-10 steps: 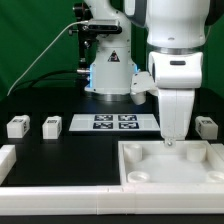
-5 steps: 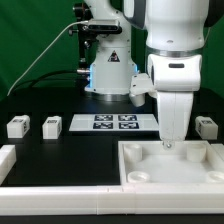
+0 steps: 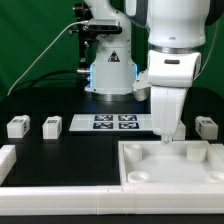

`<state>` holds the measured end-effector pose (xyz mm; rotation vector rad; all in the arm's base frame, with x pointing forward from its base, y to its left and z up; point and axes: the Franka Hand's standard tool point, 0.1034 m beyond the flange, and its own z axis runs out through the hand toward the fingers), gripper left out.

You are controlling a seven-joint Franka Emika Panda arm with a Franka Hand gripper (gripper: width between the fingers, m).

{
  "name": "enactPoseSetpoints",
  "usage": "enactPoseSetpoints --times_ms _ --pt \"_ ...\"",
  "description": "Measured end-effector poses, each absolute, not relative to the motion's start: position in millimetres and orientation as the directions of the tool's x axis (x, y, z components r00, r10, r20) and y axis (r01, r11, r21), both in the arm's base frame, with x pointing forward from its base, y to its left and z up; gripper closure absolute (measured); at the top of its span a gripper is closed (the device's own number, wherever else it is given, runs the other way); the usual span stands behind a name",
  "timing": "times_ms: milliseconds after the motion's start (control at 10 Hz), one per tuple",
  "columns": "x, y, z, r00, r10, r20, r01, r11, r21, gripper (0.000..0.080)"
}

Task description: Assemble one leg

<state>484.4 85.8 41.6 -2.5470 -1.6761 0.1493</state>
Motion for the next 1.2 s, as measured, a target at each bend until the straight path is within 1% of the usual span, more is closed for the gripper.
enactPoseSetpoints --times_ms 200,300,400,500,700,800,1000,1100,1200 --pt "482.9 86.9 40.6 0.430 0.902 -0.038 0.893 -0.431 -0.129 0.0151" --pt "482.7 87.5 40.5 0.514 0.857 -0.050 0.848 -0.516 -0.126 0.0151" --pt "482.4 88.7 40.5 0.632 0.773 -0.065 0.764 -0.634 -0.121 0.0151" --pt "482.3 89.3 40.5 0.683 0.727 -0.071 0.718 -0.686 -0.119 0.0151" --pt "477.8 93.1 39.0 0.879 0.467 -0.098 0.455 -0.883 -0.117 0.0151" --pt "473.8 96.4 37.5 0.950 0.290 -0.118 0.277 -0.954 -0.115 0.0151" --pt "466.8 112.0 37.6 0.989 0.016 -0.149 0.005 -0.997 -0.080 0.0151" --pt "464.0 121.2 37.2 0.988 -0.023 -0.155 -0.034 -0.997 -0.072 0.0151" --pt "460.7 130.2 36.7 0.987 -0.018 -0.157 -0.029 -0.997 -0.069 0.0151"
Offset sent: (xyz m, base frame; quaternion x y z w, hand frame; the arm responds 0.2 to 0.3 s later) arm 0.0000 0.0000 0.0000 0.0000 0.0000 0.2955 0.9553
